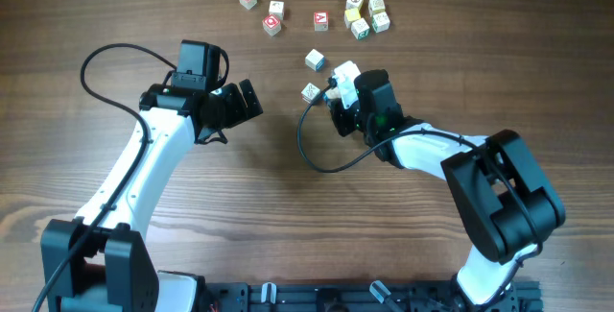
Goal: Form a circle
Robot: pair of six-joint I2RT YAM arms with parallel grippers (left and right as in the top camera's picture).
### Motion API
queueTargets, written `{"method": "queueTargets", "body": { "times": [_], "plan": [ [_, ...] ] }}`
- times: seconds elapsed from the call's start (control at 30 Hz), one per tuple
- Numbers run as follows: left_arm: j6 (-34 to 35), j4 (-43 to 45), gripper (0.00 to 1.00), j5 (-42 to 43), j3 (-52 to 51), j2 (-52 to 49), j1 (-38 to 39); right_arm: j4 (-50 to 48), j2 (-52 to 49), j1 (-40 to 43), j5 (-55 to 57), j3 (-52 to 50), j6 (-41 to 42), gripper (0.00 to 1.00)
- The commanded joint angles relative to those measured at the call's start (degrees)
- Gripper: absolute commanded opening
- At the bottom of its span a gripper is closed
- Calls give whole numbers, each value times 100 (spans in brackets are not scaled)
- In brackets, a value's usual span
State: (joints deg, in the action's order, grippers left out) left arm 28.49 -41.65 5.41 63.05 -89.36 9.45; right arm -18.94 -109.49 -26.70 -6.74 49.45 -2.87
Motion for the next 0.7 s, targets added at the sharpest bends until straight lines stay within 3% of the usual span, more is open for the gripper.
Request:
{"method": "queueTargets", "body": {
  "times": [0.0, 0.23, 0.67],
  "plan": [
    [-109, -2, 100, -52, -11, 7, -35, -103, -284, -13, 101, 79, -13, 14],
    [-109, -2, 100, -55, -11, 7, -35, -127, -304, -13, 291, 81, 9, 15],
    [-109, -2, 100, -55, -11, 7, -35, -208, -304, -46, 76, 81, 48, 32]
  ]
}}
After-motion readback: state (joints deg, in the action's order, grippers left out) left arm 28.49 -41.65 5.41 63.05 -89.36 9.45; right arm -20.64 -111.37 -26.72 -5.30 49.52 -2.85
